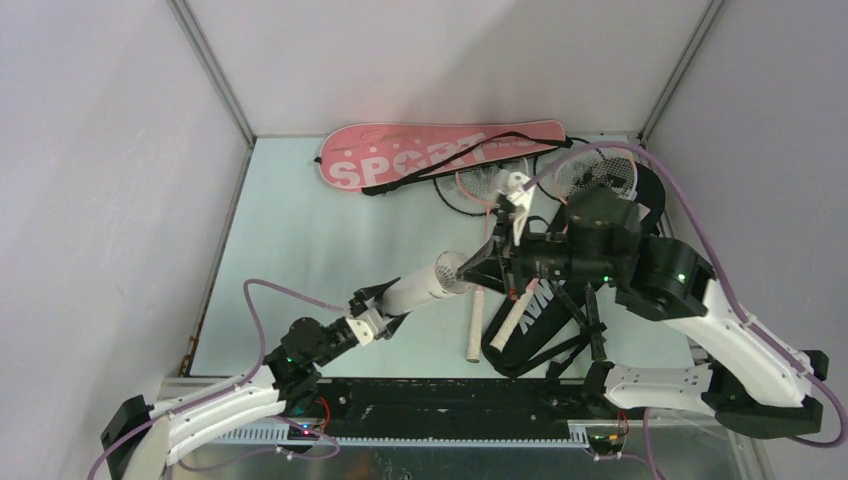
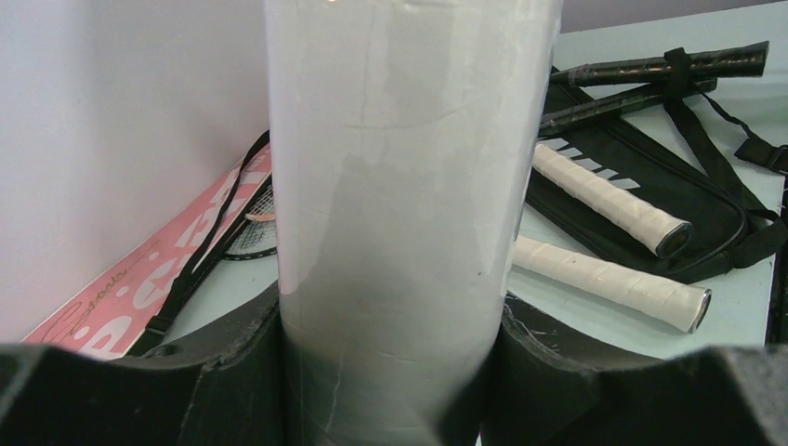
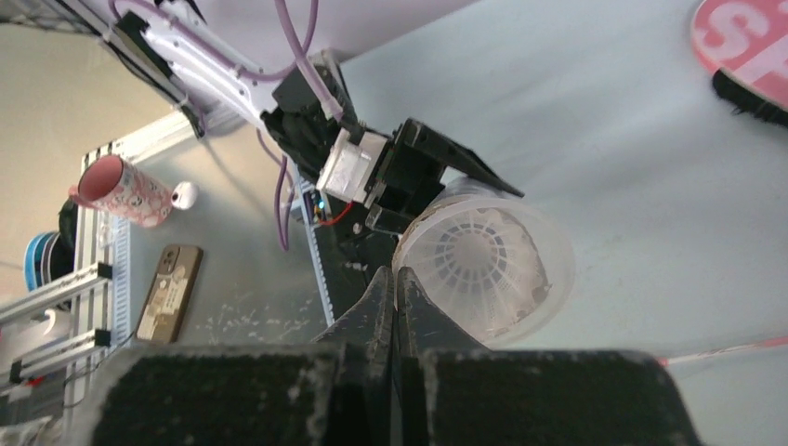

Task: Pack up the badminton gear
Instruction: Close the lid on the shuttle tube.

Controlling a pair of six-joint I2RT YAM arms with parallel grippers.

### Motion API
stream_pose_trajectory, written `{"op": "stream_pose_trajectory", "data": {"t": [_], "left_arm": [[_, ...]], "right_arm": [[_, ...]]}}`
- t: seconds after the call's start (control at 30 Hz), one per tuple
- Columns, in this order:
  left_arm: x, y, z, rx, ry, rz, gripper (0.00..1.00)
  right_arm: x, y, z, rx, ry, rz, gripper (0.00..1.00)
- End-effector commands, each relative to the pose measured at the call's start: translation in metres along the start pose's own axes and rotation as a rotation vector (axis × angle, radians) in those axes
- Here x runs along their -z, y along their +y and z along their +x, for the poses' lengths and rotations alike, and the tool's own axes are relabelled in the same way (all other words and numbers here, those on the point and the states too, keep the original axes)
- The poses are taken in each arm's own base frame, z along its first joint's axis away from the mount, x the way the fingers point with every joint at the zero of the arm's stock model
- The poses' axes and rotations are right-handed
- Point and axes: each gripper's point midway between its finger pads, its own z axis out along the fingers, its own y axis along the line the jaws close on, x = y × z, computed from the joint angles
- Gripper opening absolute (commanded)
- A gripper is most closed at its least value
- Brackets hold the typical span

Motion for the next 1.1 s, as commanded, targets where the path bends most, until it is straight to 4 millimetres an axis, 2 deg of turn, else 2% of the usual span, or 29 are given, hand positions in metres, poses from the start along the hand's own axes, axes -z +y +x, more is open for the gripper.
{"op": "stream_pose_trajectory", "data": {"t": [0.0,0.27,0.5,0.83,1.07], "left_arm": [[-0.004,0.014,-0.034,-0.016,-0.109,-0.046,0.1],[-0.003,0.013,-0.036,-0.011,-0.121,-0.038,0.11],[0.0,0.013,-0.04,-0.007,-0.141,-0.039,0.11],[0.0,0.011,-0.043,-0.013,-0.158,-0.027,0.11],[0.002,0.006,-0.047,-0.005,-0.182,-0.005,0.11]], "right_arm": [[-0.006,0.015,0.003,-0.015,0.051,-0.082,0.0],[-0.023,0.012,0.015,-0.051,0.133,-0.076,0.0],[-0.027,0.016,0.02,-0.074,0.158,-0.098,0.0],[-0.033,0.02,0.035,-0.191,0.282,-0.093,0.0],[-0.037,0.021,0.031,-0.202,0.282,-0.103,0.02]]}}
